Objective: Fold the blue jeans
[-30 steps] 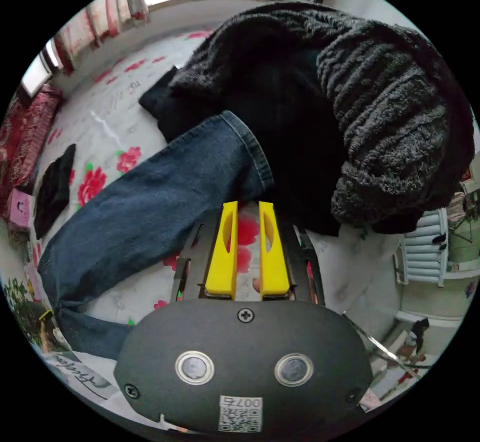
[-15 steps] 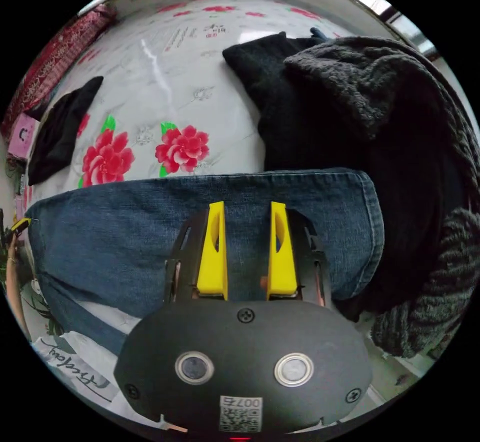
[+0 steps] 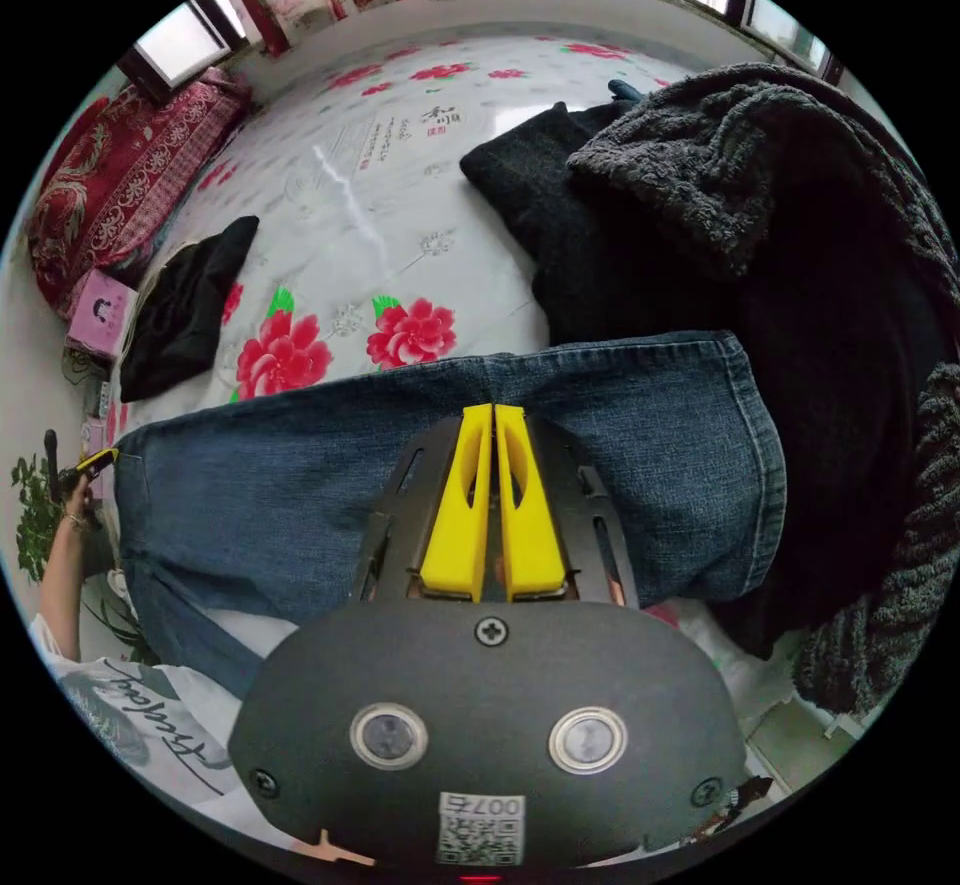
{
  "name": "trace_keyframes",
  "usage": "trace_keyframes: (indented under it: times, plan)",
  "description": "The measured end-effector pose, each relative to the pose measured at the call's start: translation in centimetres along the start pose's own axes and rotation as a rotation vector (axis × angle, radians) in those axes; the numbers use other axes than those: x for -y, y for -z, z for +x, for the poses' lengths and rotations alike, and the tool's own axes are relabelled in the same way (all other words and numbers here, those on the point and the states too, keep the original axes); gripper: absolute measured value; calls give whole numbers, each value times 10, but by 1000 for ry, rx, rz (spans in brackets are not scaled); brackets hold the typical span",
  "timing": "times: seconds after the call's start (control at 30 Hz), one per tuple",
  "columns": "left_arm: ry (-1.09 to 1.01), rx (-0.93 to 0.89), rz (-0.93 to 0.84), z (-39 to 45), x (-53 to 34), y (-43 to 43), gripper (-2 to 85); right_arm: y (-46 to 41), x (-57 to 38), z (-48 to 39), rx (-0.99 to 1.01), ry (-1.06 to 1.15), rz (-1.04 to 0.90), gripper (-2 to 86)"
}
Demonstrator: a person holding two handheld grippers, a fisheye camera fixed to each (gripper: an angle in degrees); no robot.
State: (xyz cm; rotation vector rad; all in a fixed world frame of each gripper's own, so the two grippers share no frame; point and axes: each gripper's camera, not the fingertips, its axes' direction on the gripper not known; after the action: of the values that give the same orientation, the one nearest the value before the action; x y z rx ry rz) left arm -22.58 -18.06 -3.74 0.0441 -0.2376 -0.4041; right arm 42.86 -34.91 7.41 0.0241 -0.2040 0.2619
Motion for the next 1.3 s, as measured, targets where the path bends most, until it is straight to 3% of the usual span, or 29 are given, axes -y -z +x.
trace_keyframes:
  times: [0.2, 0.47, 0.87, 1.13, 1.3]
  plan:
    - [-63, 102, -82, 11, 13, -23, 55, -7, -1, -9, -38, -4, -24, -2]
    - [-168, 159, -53, 26, 7, -34, -4, -14, -8, -13, -54, -5, -50, -2]
    - [-47, -96, -44, -38, 3, -39, -10, 16, -39, -13, -21, 7, 19, -2]
    - [41, -201, 172, -84, -50, 29, -9, 108, -87, -14, 148, 15, 265, -2]
    - [107, -240, 400, -116, -154, 117, -9, 185, -153, -18, 190, 90, 437, -2]
